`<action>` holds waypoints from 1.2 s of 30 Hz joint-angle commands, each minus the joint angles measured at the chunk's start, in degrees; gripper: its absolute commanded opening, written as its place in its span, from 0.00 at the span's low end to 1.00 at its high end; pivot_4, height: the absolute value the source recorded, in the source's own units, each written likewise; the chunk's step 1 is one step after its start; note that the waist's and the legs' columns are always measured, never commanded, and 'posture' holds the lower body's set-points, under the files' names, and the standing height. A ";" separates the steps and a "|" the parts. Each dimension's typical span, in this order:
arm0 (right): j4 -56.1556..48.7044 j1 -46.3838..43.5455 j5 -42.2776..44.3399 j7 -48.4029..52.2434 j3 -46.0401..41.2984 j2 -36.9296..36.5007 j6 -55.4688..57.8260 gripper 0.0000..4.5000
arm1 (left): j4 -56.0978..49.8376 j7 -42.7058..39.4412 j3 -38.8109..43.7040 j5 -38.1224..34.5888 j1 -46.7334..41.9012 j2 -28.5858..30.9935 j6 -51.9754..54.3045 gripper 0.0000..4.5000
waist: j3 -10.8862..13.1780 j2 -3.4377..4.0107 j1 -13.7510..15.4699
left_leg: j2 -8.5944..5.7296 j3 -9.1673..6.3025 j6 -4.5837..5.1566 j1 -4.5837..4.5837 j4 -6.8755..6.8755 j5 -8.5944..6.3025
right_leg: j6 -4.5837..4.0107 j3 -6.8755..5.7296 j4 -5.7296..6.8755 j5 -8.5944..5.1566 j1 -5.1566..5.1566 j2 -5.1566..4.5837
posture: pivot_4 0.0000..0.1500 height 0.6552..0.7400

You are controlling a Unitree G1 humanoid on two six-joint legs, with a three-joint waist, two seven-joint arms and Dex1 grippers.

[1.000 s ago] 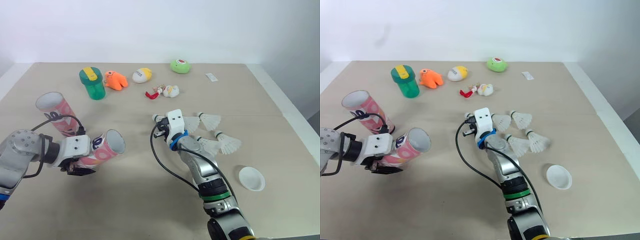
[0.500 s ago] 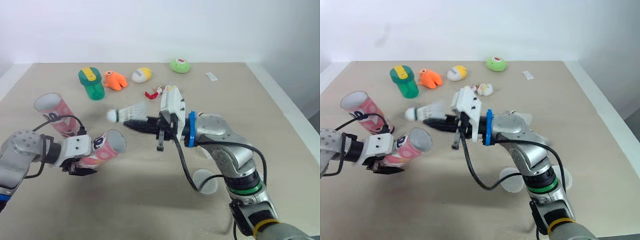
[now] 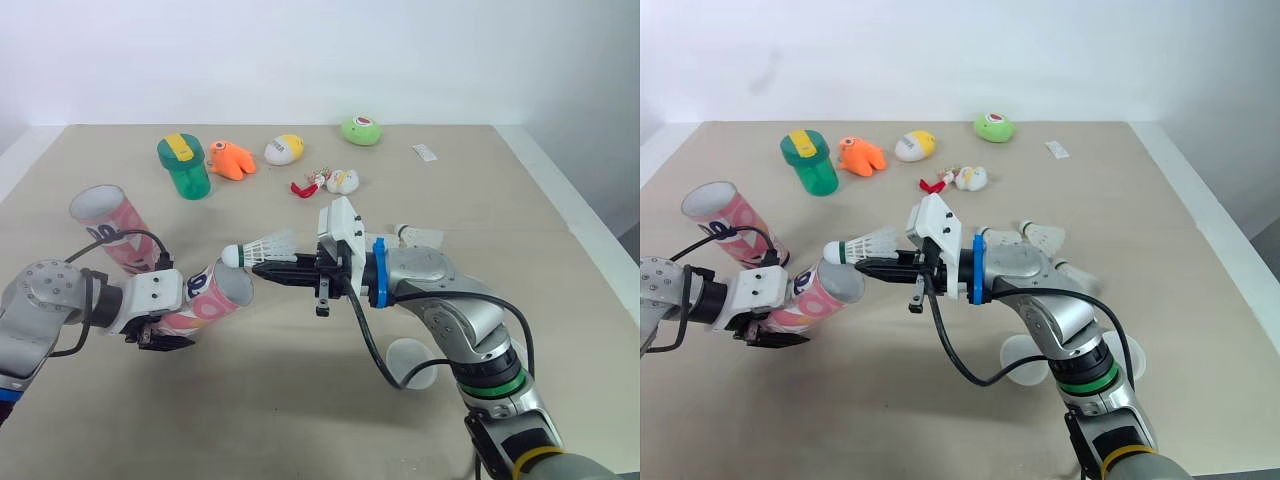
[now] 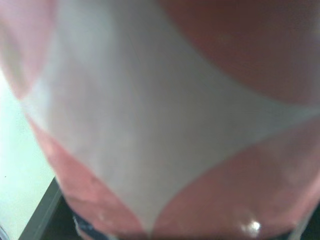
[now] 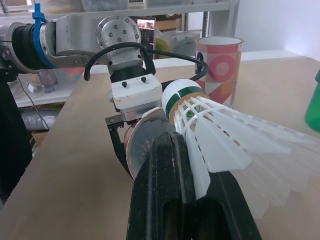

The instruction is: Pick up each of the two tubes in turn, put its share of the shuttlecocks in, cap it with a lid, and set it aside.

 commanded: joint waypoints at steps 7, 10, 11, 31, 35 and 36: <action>-0.80 -0.74 -0.55 0.60 0.30 -1.24 -1.04 0.02 | -0.63 -0.07 -1.75 -0.32 0.34 -0.69 0.39 0.74 | 0.00 0.00 0.00 | 0.00 0.00 0.00 0.00 0.00 0.00 | 0.00 0.00 0.00 0.00 0.00 0.00 | 1.00 1.00; 1.34 -1.43 -4.66 2.14 3.91 -2.55 -3.43 0.02 | -0.70 -0.04 -1.82 -0.33 0.33 -0.78 0.46 0.74 | 0.00 0.00 0.00 | -0.01 0.00 0.00 0.00 0.00 0.00 | 0.01 0.00 0.00 0.00 0.00 0.00 | 1.00 1.00; 2.11 -1.83 -5.54 2.56 4.74 -2.52 -4.10 0.02 | -0.71 -0.03 -1.88 -0.31 0.31 -0.83 0.48 0.74 | 0.00 0.00 0.00 | -0.01 0.01 0.00 0.01 0.00 0.00 | 0.01 0.00 0.00 0.00 -0.01 0.00 | 1.00 1.00; -3.05 -1.86 4.67 2.38 -4.34 0.68 2.68 0.98 | -1.99 0.36 -2.03 -0.40 1.14 -1.43 1.01 0.74 | 0.02 0.02 0.54 | -0.13 -0.08 0.00 -0.09 0.01 0.00 | -0.25 -0.12 0.00 0.12 0.00 -0.15 | 1.00 1.00; -14.14 9.06 10.95 -6.61 -13.40 -0.65 7.16 0.98 | -2.36 0.57 -2.33 -0.45 1.45 -1.84 0.98 0.74 | 0.01 0.01 0.64 | -0.25 -0.12 -0.03 -0.14 -0.01 -0.02 | -0.16 -0.13 -0.01 0.03 0.02 -0.28 | 1.00 1.00; -16.33 11.45 12.40 -9.29 -15.48 -0.23 7.78 0.98 | -2.37 0.60 -2.41 -0.43 1.48 -1.97 0.98 0.74 | 0.01 0.03 0.62 | -0.26 -0.10 -0.08 -0.13 -0.01 -0.05 | -0.14 -0.10 -0.01 0.01 0.02 -0.29 | 1.00 1.00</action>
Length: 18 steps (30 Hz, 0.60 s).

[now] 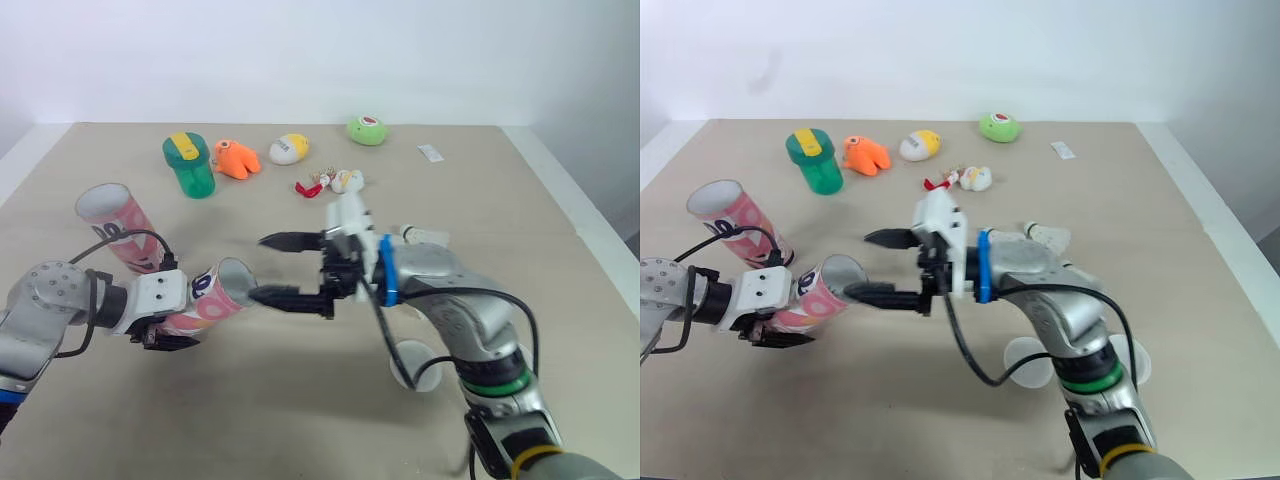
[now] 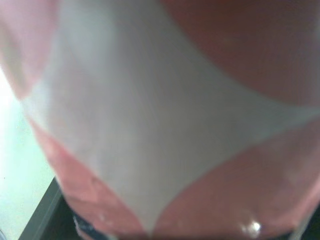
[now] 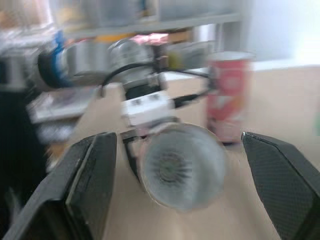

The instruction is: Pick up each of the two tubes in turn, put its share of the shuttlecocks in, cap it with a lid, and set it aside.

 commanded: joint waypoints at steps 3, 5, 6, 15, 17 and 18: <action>-13.45 12.39 4.15 -13.79 -11.45 1.48 -0.02 0.98 | -0.21 -0.19 -2.72 -0.29 0.98 -1.37 -0.07 0.74 | -0.01 0.06 0.00 | -0.04 0.00 0.00 0.02 -0.03 0.00 | 0.04 0.03 0.00 -0.02 0.00 -0.01 | 1.00 1.00; -16.91 19.07 1.90 -15.11 -14.18 -0.44 -1.45 0.98 | 0.07 -0.25 -3.12 -0.24 0.86 -1.83 -0.20 0.74 | -0.03 0.12 0.05 | -0.05 -0.01 0.00 0.02 -0.02 0.00 | 0.25 0.02 0.00 -0.15 0.00 -0.02 | 1.00 1.00; -18.61 22.97 0.69 -15.17 -15.52 -1.78 -1.74 0.98 | 0.10 -0.27 -3.42 -0.22 0.84 -2.12 -0.24 0.74 | -0.09 0.08 0.38 | -0.11 0.00 0.01 0.01 -0.01 0.01 | 0.47 0.07 -0.02 -0.18 0.02 -0.07 | 1.00 1.00; -23.18 48.29 -0.90 -14.38 -25.22 -6.60 -8.52 0.98 | 2.11 -0.65 -5.54 0.60 -0.53 -4.23 -1.65 0.74 | -0.37 0.51 0.46 | -0.34 0.15 0.01 0.23 0.03 -0.03 | 0.74 0.26 -0.04 -0.27 0.22 -0.31 | 1.00 1.00; -21.66 50.18 -1.34 -14.44 -26.82 -6.83 -9.77 0.98 | 2.33 -0.69 -5.90 0.69 -0.83 -4.75 -1.75 0.74 | -0.41 0.47 0.48 | -0.37 0.15 0.12 0.26 0.10 0.05 | 0.61 0.31 -0.04 -0.26 0.28 -0.31 | 1.00 1.00; -20.58 50.79 -1.50 -14.69 -27.20 -7.07 -9.66 0.98 | 2.45 -0.70 -6.10 0.80 -0.90 -4.97 -1.84 0.74 | -0.42 0.46 0.48 | -0.38 0.15 0.14 0.28 0.12 0.08 | 0.57 0.33 -0.04 -0.25 0.30 -0.31 | 1.00 1.00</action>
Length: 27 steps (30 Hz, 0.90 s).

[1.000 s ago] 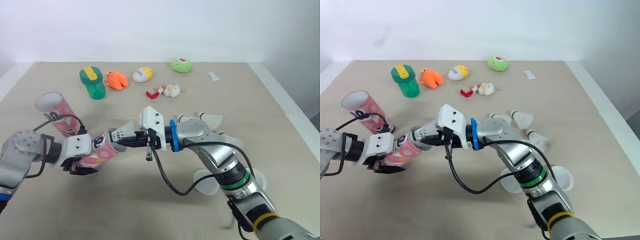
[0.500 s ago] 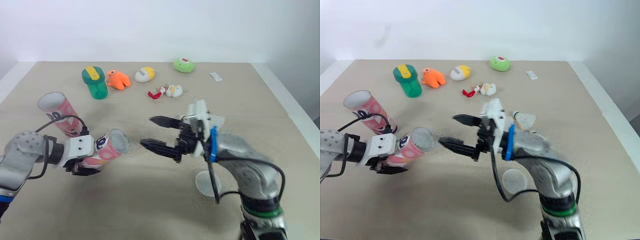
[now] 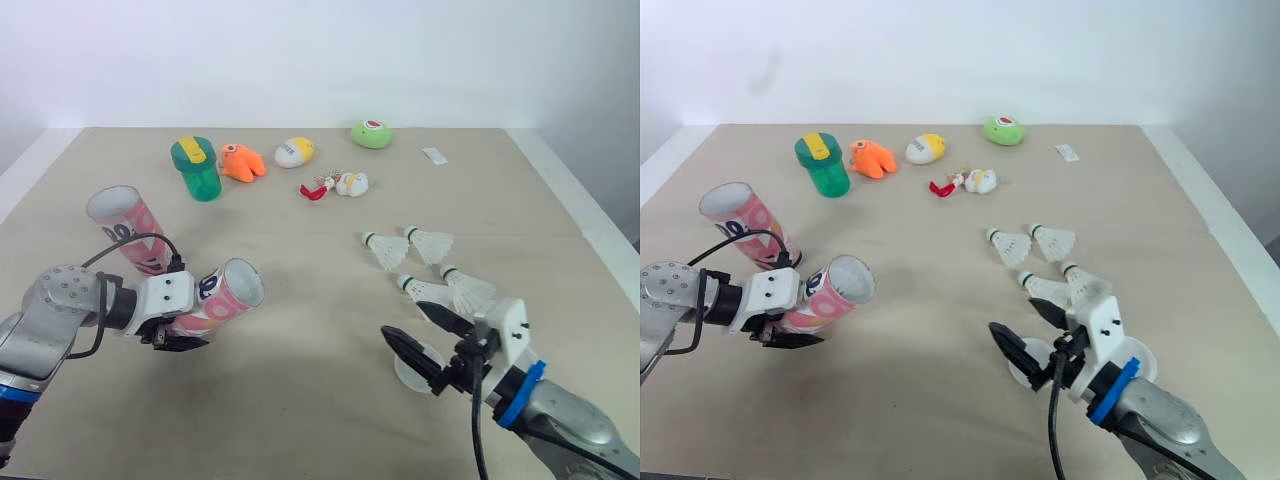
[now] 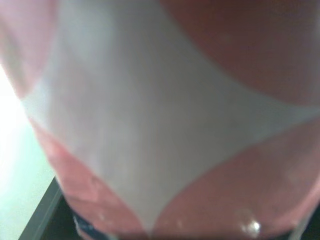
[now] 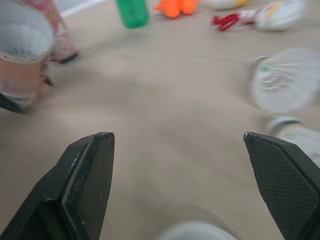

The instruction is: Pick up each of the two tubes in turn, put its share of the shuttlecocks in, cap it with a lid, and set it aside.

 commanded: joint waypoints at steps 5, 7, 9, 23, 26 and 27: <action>5.98 -0.93 -3.07 -3.16 0.23 -0.98 -1.44 0.98 | 1.22 -0.74 -3.99 0.60 0.31 -1.77 -1.28 0.74 | -0.23 -0.12 0.02 | -0.08 0.06 0.03 0.05 0.02 0.03 | 0.02 0.12 -0.04 0.02 0.06 -0.10 | 1.00 1.00; 7.83 -2.90 -3.98 -4.45 1.24 -0.81 -1.39 0.98 | 1.25 -0.63 -3.91 0.70 0.32 -1.84 -1.32 0.74 | -0.27 -0.04 0.04 | -0.14 0.07 0.05 0.04 0.02 0.04 | 0.05 0.13 -0.04 0.02 0.05 -0.18 | 1.00 1.00; 9.79 -4.95 -4.93 -5.23 2.72 -0.87 -1.37 0.98 | 1.05 -0.47 -3.72 0.66 0.58 -1.83 -1.27 0.74 | -0.29 -0.03 0.05 | -0.16 0.07 0.05 0.04 0.01 0.04 | 0.06 0.13 -0.04 0.01 0.05 -0.19 | 1.00 1.00; 20.45 -16.55 -9.89 -7.68 9.29 -0.19 -0.21 0.93 | -0.89 1.44 -1.80 0.46 3.03 -1.37 -0.27 0.74 | -0.32 0.00 0.08 | -0.18 0.05 0.06 0.01 -0.02 0.04 | 0.09 0.12 -0.05 -0.01 0.04 -0.17 | 1.00 1.00; 21.73 -18.69 -9.77 -8.45 9.81 0.75 0.20 0.74 | -0.99 1.59 -1.74 0.46 3.07 -1.45 -0.16 0.74 | -0.33 0.00 0.12 | -0.17 0.04 0.06 0.00 -0.03 0.05 | 0.09 0.12 -0.05 0.00 0.04 -0.15 | 1.00 1.00; 22.11 -19.26 -9.72 -8.71 9.98 1.03 0.37 0.64 | -1.02 1.65 -1.73 0.45 3.09 -1.47 -0.13 0.74 | -0.33 0.00 0.12 | -0.17 0.04 0.06 0.00 -0.03 0.04 | 0.09 0.11 -0.05 -0.01 0.04 -0.16 | 1.00 1.00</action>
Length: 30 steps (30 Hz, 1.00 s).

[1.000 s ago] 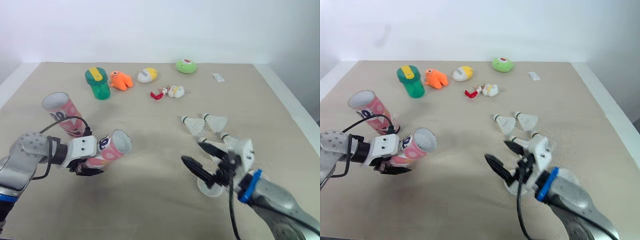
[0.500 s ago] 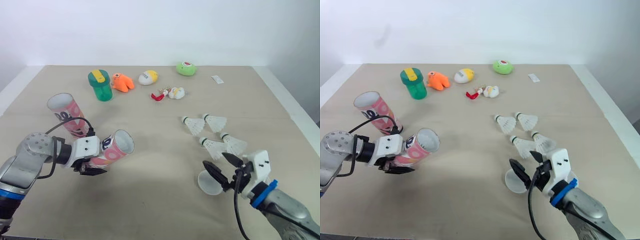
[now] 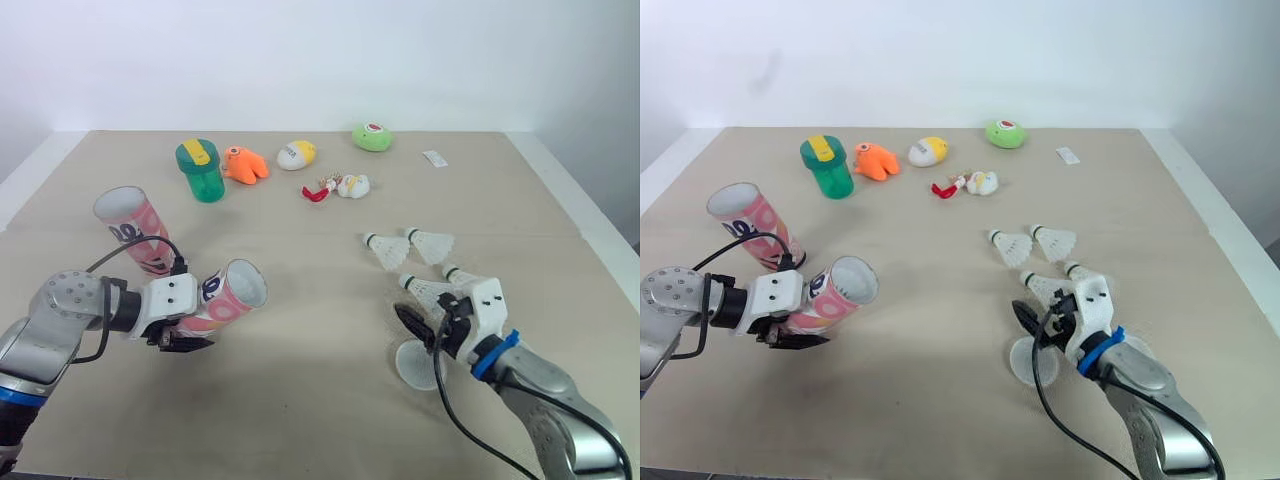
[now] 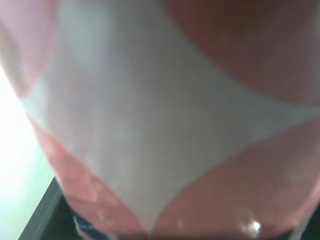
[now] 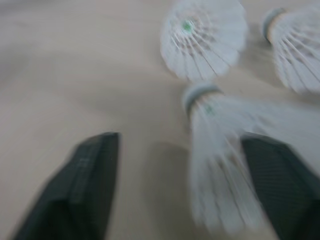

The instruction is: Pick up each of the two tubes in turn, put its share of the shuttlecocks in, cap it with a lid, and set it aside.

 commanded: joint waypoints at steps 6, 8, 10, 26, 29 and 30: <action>1.01 -2.65 0.88 -1.53 -0.32 1.93 1.44 0.07 | -0.25 0.25 -2.45 0.13 1.40 -0.61 0.64 0.74 | 0.00 0.01 0.00 | -0.02 0.01 0.00 -0.02 -0.01 0.00 | 0.08 0.00 -0.01 0.03 -0.01 -0.02 | 1.00 1.00; 0.97 -2.60 1.18 -1.49 -0.51 2.18 1.77 0.02 | -0.30 0.29 -2.44 0.13 1.44 -0.60 0.65 0.74 | 0.00 0.01 0.00 | -0.01 0.00 0.00 -0.01 -0.01 0.00 | 0.06 0.00 -0.01 0.02 -0.01 -0.02 | 1.00 1.00; 0.33 -2.50 2.44 -0.98 -1.13 2.27 2.56 0.02 | -0.36 0.32 -2.45 0.13 1.44 -0.58 0.72 0.74 | 0.00 0.00 0.00 | -0.01 0.01 0.00 -0.01 -0.01 0.00 | 0.05 0.01 -0.01 0.02 -0.01 -0.02 | 1.00 1.00; -0.30 -33.59 1.98 23.79 23.72 -6.07 -3.41 0.02 | 1.37 -0.92 -4.21 0.97 -2.58 -1.05 0.50 0.74 | 0.04 0.03 0.10 | -0.02 -0.01 0.09 -0.04 0.03 0.05 | 0.01 -0.03 -0.06 0.07 -0.14 -0.01 | 1.00 1.00; 6.09 -39.40 -1.98 27.19 28.19 -3.70 -7.92 0.02 | 1.99 -1.39 -4.45 1.11 -3.74 -0.94 0.30 0.74 | 0.05 0.03 0.15 | -0.06 -0.03 0.10 -0.11 0.04 0.06 | 0.03 -0.07 -0.08 0.06 -0.11 -0.04 | 1.00 1.00; 7.91 -40.81 -3.70 28.21 29.78 -3.02 -9.68 0.02 | 2.15 -1.53 -4.47 1.16 -3.90 -0.91 0.21 0.74 | 0.05 0.03 0.13 | -0.06 -0.02 0.10 -0.13 0.04 0.06 | 0.04 -0.06 -0.08 0.06 -0.10 -0.04 | 1.00 1.00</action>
